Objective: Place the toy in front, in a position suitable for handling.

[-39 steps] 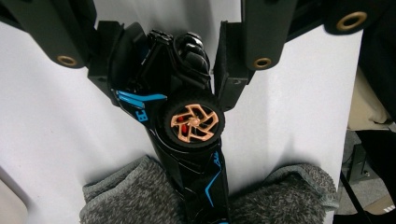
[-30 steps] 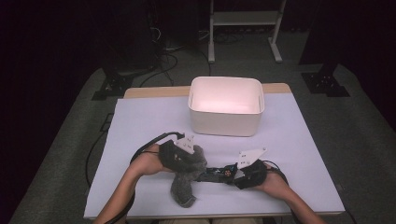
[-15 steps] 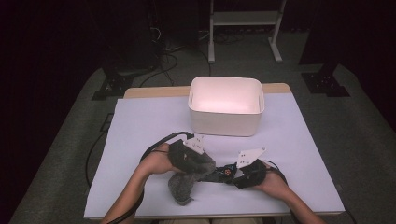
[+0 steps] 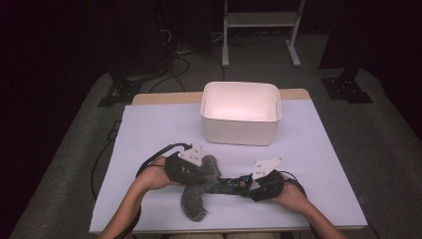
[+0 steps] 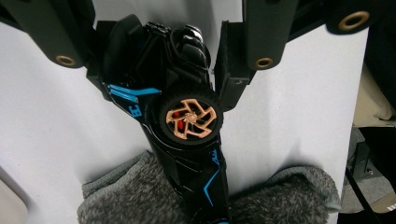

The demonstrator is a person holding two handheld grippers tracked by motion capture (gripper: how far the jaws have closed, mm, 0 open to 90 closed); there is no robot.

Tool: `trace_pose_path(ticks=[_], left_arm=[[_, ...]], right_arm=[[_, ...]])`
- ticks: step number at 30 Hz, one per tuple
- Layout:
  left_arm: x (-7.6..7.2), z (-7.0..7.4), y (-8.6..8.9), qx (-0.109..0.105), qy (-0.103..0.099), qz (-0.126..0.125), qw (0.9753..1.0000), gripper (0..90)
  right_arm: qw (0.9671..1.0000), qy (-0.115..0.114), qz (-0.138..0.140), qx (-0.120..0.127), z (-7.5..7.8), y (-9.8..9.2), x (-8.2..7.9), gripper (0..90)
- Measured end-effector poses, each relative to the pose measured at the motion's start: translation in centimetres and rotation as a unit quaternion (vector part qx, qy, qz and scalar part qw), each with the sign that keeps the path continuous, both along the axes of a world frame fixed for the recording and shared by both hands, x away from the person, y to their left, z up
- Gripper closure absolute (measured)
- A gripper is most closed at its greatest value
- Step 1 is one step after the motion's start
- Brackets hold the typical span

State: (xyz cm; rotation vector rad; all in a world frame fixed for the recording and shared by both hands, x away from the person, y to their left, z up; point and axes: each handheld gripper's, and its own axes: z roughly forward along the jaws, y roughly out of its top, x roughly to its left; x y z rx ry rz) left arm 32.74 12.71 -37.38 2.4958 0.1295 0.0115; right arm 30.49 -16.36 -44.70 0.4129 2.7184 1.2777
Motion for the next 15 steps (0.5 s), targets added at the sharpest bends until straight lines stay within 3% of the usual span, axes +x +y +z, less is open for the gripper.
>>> trace_pose_path(ticks=[5,12,15], left_arm=[[-0.1,-1.1,1.6,-0.002,0.015,0.019,0.9997,79.0],[0.1,-1.9,1.6,-0.017,0.026,0.021,0.9993,78.5],[0.1,-2.0,1.5,-0.023,0.027,0.024,0.9991,78.5]], right_arm=[[1.0000,0.004,0.001,-0.003,0.1,0.0,0.1,51.5],[0.9998,0.006,0.014,-0.009,1.3,0.5,0.3,43.7],[0.9993,0.002,0.025,-0.027,2.4,1.3,0.6,42.2]])
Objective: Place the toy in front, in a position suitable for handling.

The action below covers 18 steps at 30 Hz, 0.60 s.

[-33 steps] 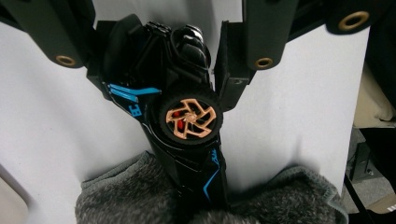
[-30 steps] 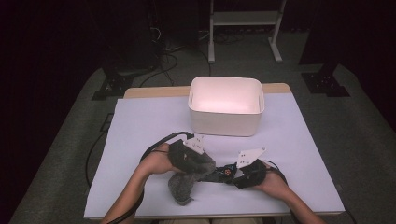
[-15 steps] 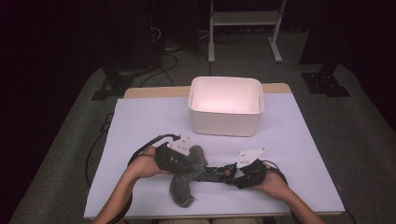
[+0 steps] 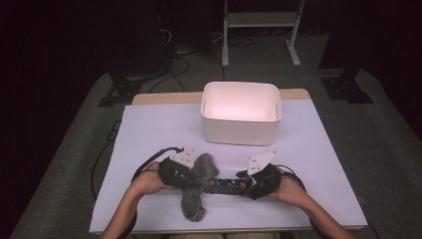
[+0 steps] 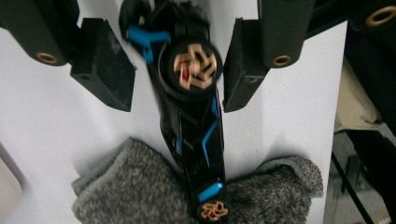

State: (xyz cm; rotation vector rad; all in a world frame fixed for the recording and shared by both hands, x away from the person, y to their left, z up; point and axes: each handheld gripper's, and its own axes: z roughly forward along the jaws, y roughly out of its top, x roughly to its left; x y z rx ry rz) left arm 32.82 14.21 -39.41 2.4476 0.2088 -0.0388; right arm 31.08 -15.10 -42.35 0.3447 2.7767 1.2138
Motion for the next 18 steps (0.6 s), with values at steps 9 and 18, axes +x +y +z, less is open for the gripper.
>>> trace_pose_path(ticks=[9,18], left_arm=[[0.1,-0.4,-0.8,-0.016,0.005,-0.009,0.9998,78.8],[0.3,-1.4,0.2,-0.029,0.024,0.012,0.9992,74.4]], right_arm=[[0.9966,-0.009,0.035,-0.074,0.8,2.7,0.5,53.5],[0.9942,-0.009,0.038,-0.100,1.1,2.4,0.6,54.4]])
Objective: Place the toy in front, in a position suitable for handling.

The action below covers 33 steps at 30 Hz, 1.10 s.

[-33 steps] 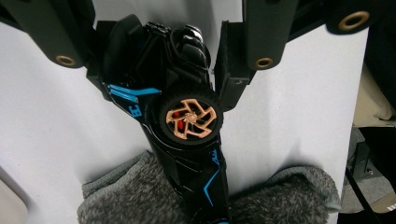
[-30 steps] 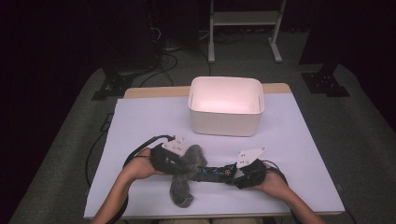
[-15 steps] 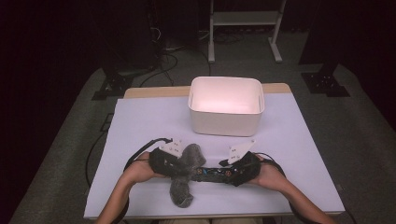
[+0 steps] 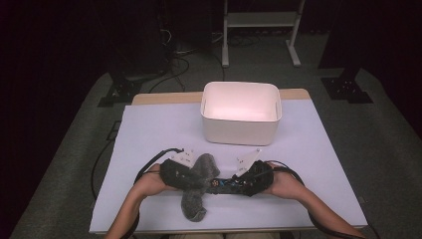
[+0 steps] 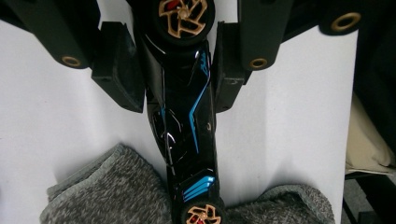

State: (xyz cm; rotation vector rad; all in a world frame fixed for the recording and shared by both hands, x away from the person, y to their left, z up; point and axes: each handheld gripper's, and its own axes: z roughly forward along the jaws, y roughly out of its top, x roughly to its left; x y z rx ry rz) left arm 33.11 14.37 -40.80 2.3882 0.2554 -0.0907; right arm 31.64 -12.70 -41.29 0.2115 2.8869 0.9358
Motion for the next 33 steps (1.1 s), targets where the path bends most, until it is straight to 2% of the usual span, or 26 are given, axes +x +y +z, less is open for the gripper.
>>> trace_pose_path(ticks=[4,7,11,13,14,19,23,27,28,31,33], left_arm=[[0.0,-0.4,-0.1,-0.008,0.005,-0.001,1.0000,76.5],[-0.2,-0.2,-0.3,-0.005,-0.002,-0.003,1.0000,79.8],[-0.4,0.0,-0.8,0.004,-0.002,-0.005,1.0000,80.2],[-0.5,0.1,-0.8,0.009,-0.004,-0.006,0.9999,80.2],[-0.5,0.1,-0.7,0.018,-0.009,-0.007,0.9998,80.1],[-0.5,-1.0,-0.4,0.013,0.003,0.001,0.9999,79.0],[-0.3,-0.8,-0.5,-0.014,0.006,0.003,0.9999,79.7],[-0.2,0.6,0.0,-0.028,-0.001,0.007,0.9996,80.8],[-0.2,1.5,0.3,-0.032,-0.006,0.010,0.9994,80.8],[-0.4,4.3,1.1,-0.033,-0.035,0.016,0.9987,80.8],[-0.7,6.3,1.4,-0.032,-0.055,0.011,0.9979,80.8]], right_arm=[[0.9999,0.008,0.006,-0.011,0.2,0.9,0.3,51.5],[0.9996,0.003,0.015,-0.025,0.2,2.3,0.3,49.3],[0.9986,-0.005,0.024,-0.047,-0.1,3.6,0.5,53.3],[0.9985,-0.009,0.027,-0.047,0.0,3.6,0.3,53.9],[0.9986,-0.009,0.026,-0.046,0.0,3.5,0.3,54.3],[0.9990,-0.015,0.014,-0.041,0.1,2.7,0.1,55.4],[0.9996,-0.014,0.004,-0.023,0.1,2.2,0.0,55.9],[0.9998,-0.009,-0.006,0.014,0.4,1.7,0.1,56.0],[0.9996,-0.012,-0.007,0.023,0.6,1.7,0.1,56.0],[0.9969,-0.010,-0.012,0.077,1.5,1.9,0.5,56.0],[0.9933,-0.004,-0.016,0.114,1.8,2.1,0.7,56.0]])
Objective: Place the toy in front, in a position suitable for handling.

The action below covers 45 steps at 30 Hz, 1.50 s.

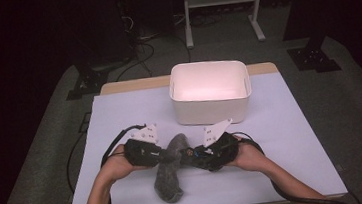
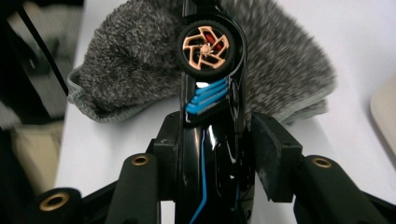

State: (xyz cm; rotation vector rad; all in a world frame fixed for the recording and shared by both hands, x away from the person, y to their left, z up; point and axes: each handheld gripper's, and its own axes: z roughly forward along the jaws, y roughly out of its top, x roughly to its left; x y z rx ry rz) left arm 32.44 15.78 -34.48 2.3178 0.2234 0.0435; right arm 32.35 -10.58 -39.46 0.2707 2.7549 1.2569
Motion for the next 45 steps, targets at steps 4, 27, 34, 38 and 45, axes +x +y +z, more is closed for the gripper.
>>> trace_pose_path(ticks=[4,27,34,38,45], left_arm=[[-0.2,2.0,-0.7,-0.001,-0.015,-0.017,0.9997,81.2],[0.6,0.0,-4.0,0.012,0.012,-0.046,0.9988,79.0],[0.2,2.5,-4.0,0.001,-0.007,-0.058,0.9983,79.1],[-0.1,3.4,-4.0,0.007,-0.014,-0.066,0.9977,79.0],[0.5,1.6,-4.2,0.006,0.001,-0.059,0.9982,78.9]], right_arm=[[0.9995,0.001,0.001,0.032,0.1,0.4,0.0,55.9],[0.9984,-0.011,-0.027,0.048,-0.9,-3.7,-1.5,56.0],[0.9973,-0.004,-0.018,0.071,-0.6,-2.6,-1.1,56.1],[0.9967,-0.003,-0.006,0.081,-0.4,-1.0,-0.8,56.1],[0.9982,-0.003,0.000,0.060,-0.5,-0.8,-0.7,56.0]])
